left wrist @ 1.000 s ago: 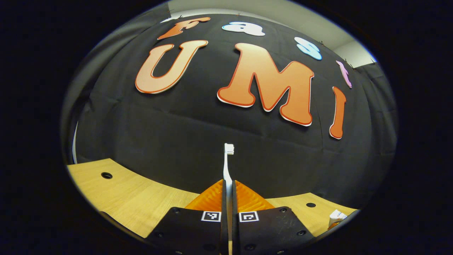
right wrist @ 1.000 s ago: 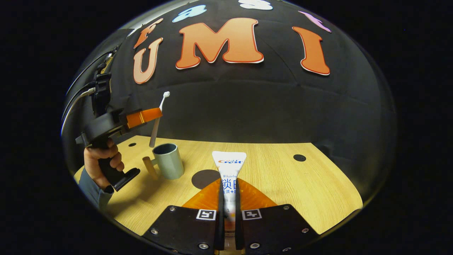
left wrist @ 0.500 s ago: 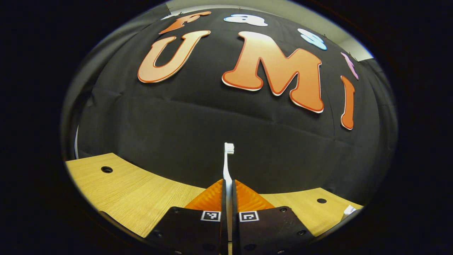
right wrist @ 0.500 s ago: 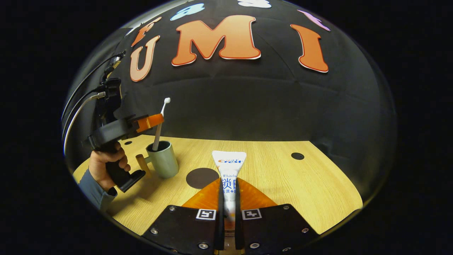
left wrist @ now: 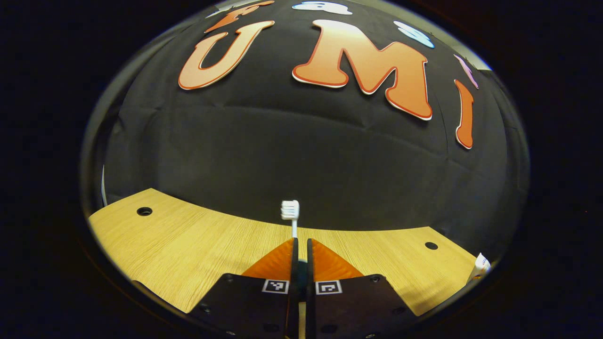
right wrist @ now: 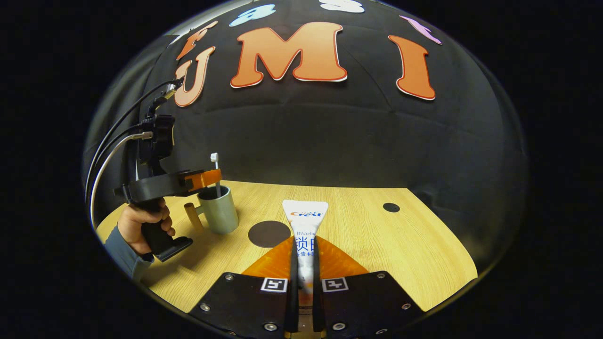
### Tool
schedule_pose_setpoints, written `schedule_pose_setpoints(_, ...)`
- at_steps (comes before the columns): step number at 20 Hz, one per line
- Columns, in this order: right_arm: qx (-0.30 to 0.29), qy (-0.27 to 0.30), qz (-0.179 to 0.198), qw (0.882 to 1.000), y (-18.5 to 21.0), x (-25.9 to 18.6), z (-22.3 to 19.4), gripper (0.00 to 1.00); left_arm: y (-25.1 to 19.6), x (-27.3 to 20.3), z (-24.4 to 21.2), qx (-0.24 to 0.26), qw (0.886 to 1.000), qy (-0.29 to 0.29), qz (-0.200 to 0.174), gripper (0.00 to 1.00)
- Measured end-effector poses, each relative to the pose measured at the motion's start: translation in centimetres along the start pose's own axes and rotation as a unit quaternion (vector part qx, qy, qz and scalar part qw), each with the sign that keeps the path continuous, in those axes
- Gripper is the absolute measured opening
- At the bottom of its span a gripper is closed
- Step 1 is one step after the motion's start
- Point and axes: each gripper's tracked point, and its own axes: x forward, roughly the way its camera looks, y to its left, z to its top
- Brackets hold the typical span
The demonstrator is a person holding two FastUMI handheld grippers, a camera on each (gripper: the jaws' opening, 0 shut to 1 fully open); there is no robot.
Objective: Put the toothbrush and toothpaste on the desktop into the cup, then pick up the cup and place it on the coaster on the desktop.
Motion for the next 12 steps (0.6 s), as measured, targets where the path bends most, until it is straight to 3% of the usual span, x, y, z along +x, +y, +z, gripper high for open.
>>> schedule_pose_setpoints(3,0.003,-0.015,-0.002,1.0,0.0,-0.8,1.2,0.12,0.1,-1.1,-1.4,0.001,0.999,0.032,-0.002,0.1)
schedule_pose_setpoints(6,0.026,-0.032,0.008,0.999,0.6,-1.3,2.3,0.12,0.7,-2.3,-1.8,0.012,0.998,0.059,-0.006,0.23)
schedule_pose_setpoints(7,0.028,-0.037,0.009,0.999,0.6,-1.3,2.7,0.12,1.0,-2.7,-1.8,0.011,0.998,0.058,-0.008,0.36)
schedule_pose_setpoints(8,0.029,-0.042,0.008,0.999,0.6,-1.4,2.9,0.12,1.2,-3.2,-1.6,0.011,0.998,0.057,-0.011,0.43)
schedule_pose_setpoints(11,0.023,-0.052,0.01,0.998,1.1,-1.1,4.0,0.12,1.4,-4.2,-1.3,0.039,0.997,0.068,-0.018,0.84)
schedule_pose_setpoints(12,0.022,-0.057,0.012,0.998,1.3,-0.9,4.3,0.12,1.6,-4.6,-0.7,0.051,0.997,0.063,-0.019,0.83)
